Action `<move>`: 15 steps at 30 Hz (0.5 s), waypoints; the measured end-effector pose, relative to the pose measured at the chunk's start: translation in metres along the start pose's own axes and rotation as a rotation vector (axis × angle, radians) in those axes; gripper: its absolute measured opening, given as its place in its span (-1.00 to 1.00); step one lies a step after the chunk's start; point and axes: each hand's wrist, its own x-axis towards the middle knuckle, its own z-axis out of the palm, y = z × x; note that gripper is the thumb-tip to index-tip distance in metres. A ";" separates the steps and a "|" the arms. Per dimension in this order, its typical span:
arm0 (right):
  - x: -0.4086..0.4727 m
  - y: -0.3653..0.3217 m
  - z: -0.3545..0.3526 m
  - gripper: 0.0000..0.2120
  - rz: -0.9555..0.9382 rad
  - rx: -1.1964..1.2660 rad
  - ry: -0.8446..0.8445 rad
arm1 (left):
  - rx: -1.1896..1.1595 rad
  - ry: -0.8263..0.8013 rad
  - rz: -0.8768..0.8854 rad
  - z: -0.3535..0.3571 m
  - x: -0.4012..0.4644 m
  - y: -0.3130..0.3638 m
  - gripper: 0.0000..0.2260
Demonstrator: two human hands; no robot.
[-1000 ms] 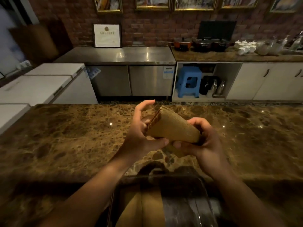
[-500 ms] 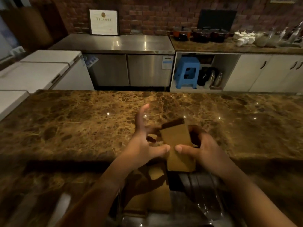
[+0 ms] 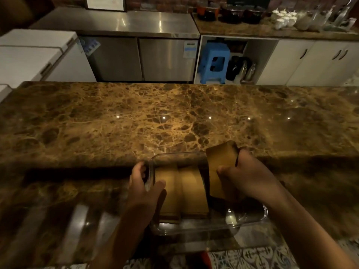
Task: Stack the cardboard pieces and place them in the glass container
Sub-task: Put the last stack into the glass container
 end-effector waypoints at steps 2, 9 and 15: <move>-0.004 -0.001 -0.003 -0.52 0.036 0.011 -0.048 | -0.063 -0.029 -0.061 0.002 -0.001 0.000 -0.26; 0.000 -0.003 0.015 -0.49 0.087 -0.222 -0.118 | -0.127 -0.087 -0.109 0.004 -0.003 -0.002 -0.45; 0.013 0.009 0.030 -0.64 0.204 0.075 -0.230 | -0.048 -0.120 -0.051 0.001 -0.004 -0.001 -0.28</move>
